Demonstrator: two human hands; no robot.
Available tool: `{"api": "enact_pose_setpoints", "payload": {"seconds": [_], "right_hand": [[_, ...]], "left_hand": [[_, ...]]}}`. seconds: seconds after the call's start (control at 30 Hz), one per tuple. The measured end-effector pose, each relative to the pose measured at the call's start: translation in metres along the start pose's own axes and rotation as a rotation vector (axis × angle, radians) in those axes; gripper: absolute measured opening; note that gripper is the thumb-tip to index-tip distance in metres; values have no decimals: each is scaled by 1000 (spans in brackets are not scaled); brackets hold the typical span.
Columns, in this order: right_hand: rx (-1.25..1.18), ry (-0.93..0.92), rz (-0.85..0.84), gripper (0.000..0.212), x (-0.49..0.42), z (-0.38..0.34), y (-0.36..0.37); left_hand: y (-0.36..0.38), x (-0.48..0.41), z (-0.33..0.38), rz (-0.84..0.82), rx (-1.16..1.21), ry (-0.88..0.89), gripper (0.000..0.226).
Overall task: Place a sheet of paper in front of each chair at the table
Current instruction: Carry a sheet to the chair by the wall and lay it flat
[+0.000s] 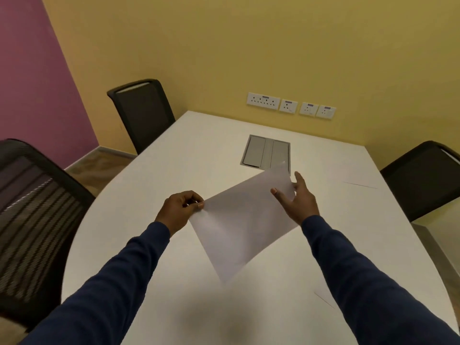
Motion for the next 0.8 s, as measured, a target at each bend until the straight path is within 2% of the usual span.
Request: {"api": "enact_pose_setpoints", "payload": {"seconds": [0.07, 0.2, 0.27, 0.4, 0.57, 0.67, 0.8], "right_hand": [[-15, 2, -19, 76, 15, -9, -2], [-58, -1, -12, 23, 51, -25, -5], [-75, -43, -5, 9, 71, -37, -6], [-30, -168, 3, 9, 116, -70, -12], [57, -369, 38, 6, 184, -114, -19], [88, -494, 51, 7, 230, -136, -19], [199, -651, 115, 4, 287, -157, -16]], "left_hand": [[-11, 21, 1, -11, 34, 3, 9], [-27, 59, 0, -3, 76, -3, 9], [-32, 78, -2, 1, 53, -11, 7], [-36, 122, -3, 21, -87, -59, 2], [-23, 182, 15, 103, -266, -61, 33], [-6, 216, 39, 187, -383, 11, 54], [20, 248, 79, 219, -411, 150, 72]]}}
Point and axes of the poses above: each hand's wrist, its own x-axis away from the middle knuckle, its own y-axis out of the palm, z = x × y, the point moved 3 cm from there along -x, towards the middle knuckle, and after that the axes turned 12 degrees about -z, right-handed, at the moved point
